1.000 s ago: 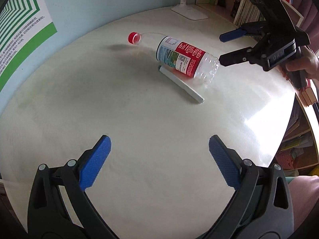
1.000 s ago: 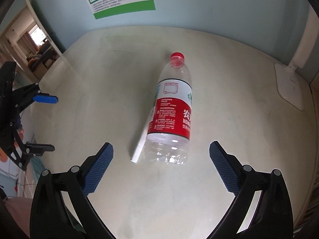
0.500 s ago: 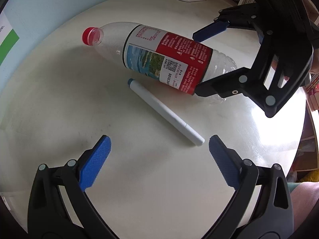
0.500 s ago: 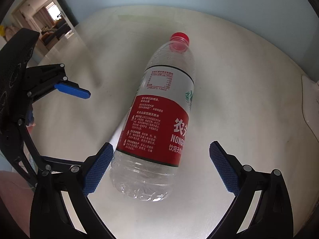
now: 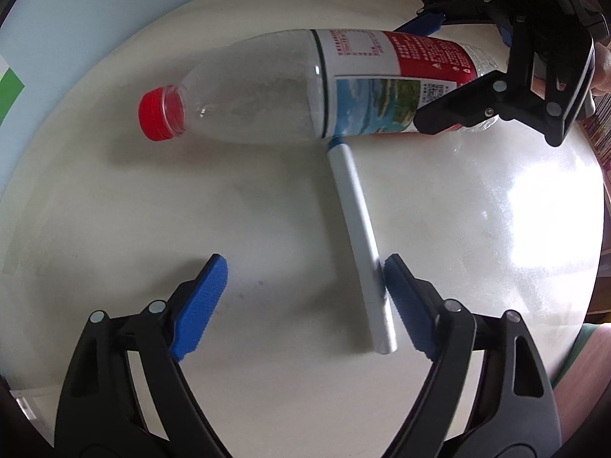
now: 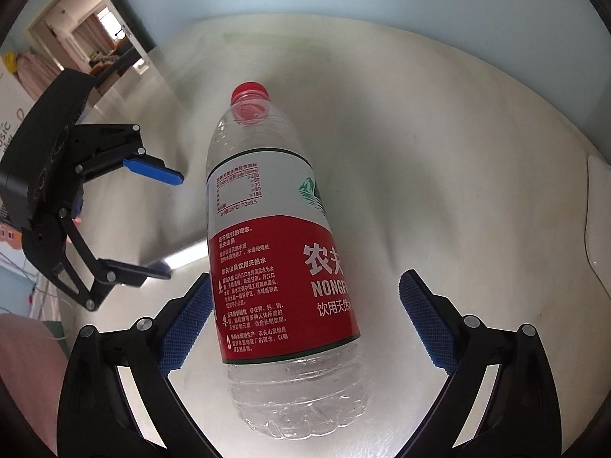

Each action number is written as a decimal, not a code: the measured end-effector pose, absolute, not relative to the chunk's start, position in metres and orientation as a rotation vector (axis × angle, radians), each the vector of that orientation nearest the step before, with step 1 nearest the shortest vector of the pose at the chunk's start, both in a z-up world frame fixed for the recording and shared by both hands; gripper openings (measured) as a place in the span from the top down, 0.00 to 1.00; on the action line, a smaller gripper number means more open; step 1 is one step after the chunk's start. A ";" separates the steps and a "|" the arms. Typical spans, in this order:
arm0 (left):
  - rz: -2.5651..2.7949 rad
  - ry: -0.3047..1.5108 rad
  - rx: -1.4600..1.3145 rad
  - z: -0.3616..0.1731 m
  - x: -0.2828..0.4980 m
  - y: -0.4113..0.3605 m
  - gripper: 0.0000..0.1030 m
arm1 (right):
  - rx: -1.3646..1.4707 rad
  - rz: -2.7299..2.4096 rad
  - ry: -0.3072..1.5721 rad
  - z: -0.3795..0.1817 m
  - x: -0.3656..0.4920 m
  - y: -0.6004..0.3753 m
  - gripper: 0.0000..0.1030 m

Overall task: Collect trash
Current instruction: 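Grasp the red-labelled water bottle with the right tool while the left tool grasps the white marker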

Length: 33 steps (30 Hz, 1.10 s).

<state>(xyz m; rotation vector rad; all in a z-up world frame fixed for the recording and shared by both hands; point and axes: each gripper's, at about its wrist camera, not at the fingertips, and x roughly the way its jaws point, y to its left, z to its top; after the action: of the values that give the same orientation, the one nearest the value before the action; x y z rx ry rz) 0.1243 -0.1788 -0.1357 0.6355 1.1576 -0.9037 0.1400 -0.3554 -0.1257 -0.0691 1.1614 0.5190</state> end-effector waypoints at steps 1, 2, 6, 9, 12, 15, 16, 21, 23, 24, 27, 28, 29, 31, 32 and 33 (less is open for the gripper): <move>-0.905 1.159 0.638 -0.135 0.126 -0.177 0.28 | -0.067 0.524 1.159 -0.127 0.140 -0.354 0.09; -0.903 1.155 0.642 -0.134 0.127 -0.175 0.32 | -0.069 0.526 1.156 -0.127 0.139 -0.354 0.09; -0.920 1.151 0.648 -0.129 0.130 -0.168 0.56 | -0.102 0.535 1.147 -0.128 0.138 -0.347 0.24; -0.924 1.163 0.647 -0.128 0.142 -0.170 0.71 | -0.135 0.537 1.164 -0.130 0.141 -0.341 0.33; -0.938 1.172 0.645 -0.127 0.146 -0.166 0.85 | -0.144 0.542 1.172 -0.130 0.141 -0.335 0.36; -0.983 1.187 0.650 -0.126 0.144 -0.168 0.88 | -0.148 0.541 1.165 -0.126 0.142 -0.333 0.36; -1.002 1.192 0.654 -0.126 0.142 -0.169 0.89 | -0.143 0.540 1.161 -0.124 0.141 -0.334 0.36; -1.040 1.209 0.668 -0.129 0.127 -0.177 0.89 | -0.120 0.530 1.151 -0.119 0.137 -0.338 0.37; -1.038 1.208 0.669 -0.130 0.131 -0.174 0.89 | -0.110 0.526 1.150 -0.118 0.135 -0.341 0.37; -1.035 1.201 0.674 -0.129 0.130 -0.173 0.89 | -0.102 0.526 1.149 -0.117 0.135 -0.341 0.37; -1.038 1.180 0.676 -0.125 0.126 -0.172 0.89 | -0.070 0.521 1.148 -0.112 0.133 -0.348 0.38; -1.039 1.173 0.676 -0.122 0.125 -0.172 0.89 | -0.057 0.523 1.144 -0.110 0.132 -0.352 0.38; -1.041 1.174 0.670 -0.119 0.125 -0.171 0.89 | -0.047 0.524 1.140 -0.107 0.131 -0.356 0.38; -1.035 1.165 0.663 -0.111 0.117 -0.165 0.89 | -0.038 0.520 1.132 -0.100 0.131 -0.354 0.39; -1.031 1.160 0.664 -0.108 0.117 -0.164 0.89 | -0.038 0.518 1.128 -0.097 0.131 -0.355 0.39; -1.025 1.156 0.665 -0.107 0.120 -0.163 0.89 | -0.038 0.517 1.123 -0.093 0.130 -0.357 0.39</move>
<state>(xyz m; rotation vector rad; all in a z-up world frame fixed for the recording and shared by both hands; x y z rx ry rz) 0.1198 -0.1631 -0.1068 0.6653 1.1560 -1.0252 0.1296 -0.3574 -0.0932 -0.0380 1.1234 0.5175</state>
